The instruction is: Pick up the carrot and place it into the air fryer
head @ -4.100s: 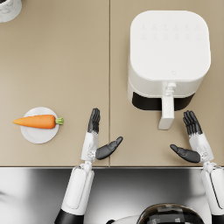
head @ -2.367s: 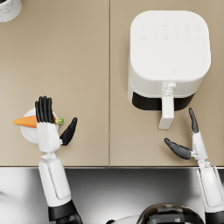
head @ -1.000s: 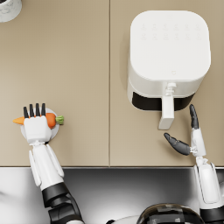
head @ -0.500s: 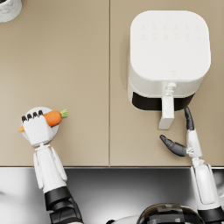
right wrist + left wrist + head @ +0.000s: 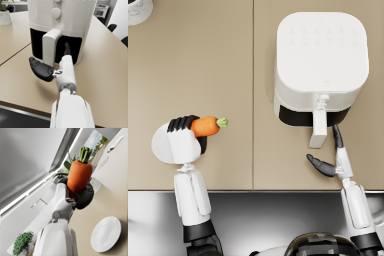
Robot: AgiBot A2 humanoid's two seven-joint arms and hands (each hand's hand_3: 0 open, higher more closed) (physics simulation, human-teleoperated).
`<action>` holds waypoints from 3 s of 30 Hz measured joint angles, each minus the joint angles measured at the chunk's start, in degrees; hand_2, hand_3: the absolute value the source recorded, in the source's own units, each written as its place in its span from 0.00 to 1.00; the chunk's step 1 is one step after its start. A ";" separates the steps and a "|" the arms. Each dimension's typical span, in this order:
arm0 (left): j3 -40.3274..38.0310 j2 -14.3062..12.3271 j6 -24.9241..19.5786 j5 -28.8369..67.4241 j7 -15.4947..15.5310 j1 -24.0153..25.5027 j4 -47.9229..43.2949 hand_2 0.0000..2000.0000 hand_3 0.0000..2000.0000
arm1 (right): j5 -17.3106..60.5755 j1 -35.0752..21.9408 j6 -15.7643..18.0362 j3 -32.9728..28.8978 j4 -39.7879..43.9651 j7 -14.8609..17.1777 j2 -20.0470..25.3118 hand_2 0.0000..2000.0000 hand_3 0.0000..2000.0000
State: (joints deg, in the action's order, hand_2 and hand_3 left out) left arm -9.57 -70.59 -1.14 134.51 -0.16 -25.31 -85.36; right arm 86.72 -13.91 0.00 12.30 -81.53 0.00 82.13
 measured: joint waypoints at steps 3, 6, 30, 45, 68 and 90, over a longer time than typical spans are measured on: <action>1.04 -0.19 0.22 -6.81 0.01 -0.72 -1.56 1.00 1.00 | 0.00 -1.10 0.00 0.38 2.97 0.00 0.59 0.00 0.00; 1.84 -0.41 0.20 -9.67 -0.02 -0.98 -1.73 1.00 1.00 | -0.01 -2.66 0.00 1.54 6.77 0.00 1.36 0.00 0.00; 9.61 -2.53 -0.37 -11.35 -0.05 -4.08 -0.75 1.00 1.00 | 0.39 -4.00 -4.30 17.29 -0.47 0.08 -11.48 1.00 1.00; 24.34 -6.92 -0.50 -11.35 -0.04 -11.09 -2.76 1.00 1.00 | 0.12 3.06 -0.54 32.95 -28.30 -1.55 -41.56 1.00 1.00; 43.88 -15.49 0.33 -11.29 0.08 -14.24 7.14 0.00 0.00 | 0.08 3.74 1.10 35.09 -30.85 -0.48 -44.52 1.00 1.00; 0.63 -10.03 1.12 -11.40 0.14 -7.91 -1.39 0.00 0.00 | 0.24 -16.59 7.02 35.29 -4.83 -0.66 -29.11 1.00 1.00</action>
State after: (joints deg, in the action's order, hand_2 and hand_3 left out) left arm -8.94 -80.61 -0.02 123.12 -0.02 -33.21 -86.74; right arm 86.95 -30.50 7.02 47.58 -86.35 -0.66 53.02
